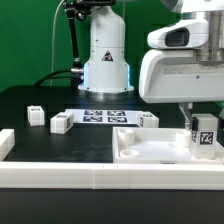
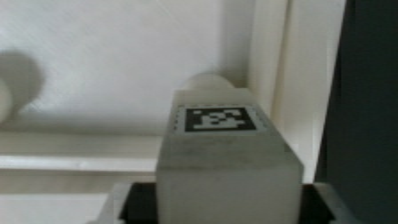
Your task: Assemble one leg
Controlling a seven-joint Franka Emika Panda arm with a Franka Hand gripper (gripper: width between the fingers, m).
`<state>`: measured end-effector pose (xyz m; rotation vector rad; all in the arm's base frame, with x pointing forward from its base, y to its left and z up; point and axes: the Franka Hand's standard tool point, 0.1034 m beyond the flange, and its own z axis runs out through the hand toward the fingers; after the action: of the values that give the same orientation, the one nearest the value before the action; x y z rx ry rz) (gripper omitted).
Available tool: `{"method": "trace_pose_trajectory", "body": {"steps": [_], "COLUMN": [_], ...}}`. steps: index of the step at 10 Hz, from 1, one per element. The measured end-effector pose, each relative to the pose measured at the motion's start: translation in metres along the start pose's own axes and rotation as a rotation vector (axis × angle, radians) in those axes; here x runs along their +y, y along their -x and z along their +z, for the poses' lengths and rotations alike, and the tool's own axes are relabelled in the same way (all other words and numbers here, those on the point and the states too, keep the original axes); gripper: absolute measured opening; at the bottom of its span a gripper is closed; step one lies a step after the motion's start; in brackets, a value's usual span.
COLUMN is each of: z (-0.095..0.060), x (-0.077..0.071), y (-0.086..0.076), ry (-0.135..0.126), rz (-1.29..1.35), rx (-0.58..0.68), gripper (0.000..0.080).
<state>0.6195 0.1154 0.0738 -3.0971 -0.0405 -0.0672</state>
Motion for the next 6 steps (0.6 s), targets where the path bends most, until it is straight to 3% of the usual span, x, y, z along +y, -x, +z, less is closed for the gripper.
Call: {"method": "trace_pose_trajectory", "body": {"steps": [4,6], "z": [0.000,0.000], "x": [0.005,0.016], "y": [-0.002,-0.002], "ry": [-0.009,0.002], "rz": [0.314,0.479], "rx": [0.016,0.021], "gripper": [0.0291,0.0292]}}
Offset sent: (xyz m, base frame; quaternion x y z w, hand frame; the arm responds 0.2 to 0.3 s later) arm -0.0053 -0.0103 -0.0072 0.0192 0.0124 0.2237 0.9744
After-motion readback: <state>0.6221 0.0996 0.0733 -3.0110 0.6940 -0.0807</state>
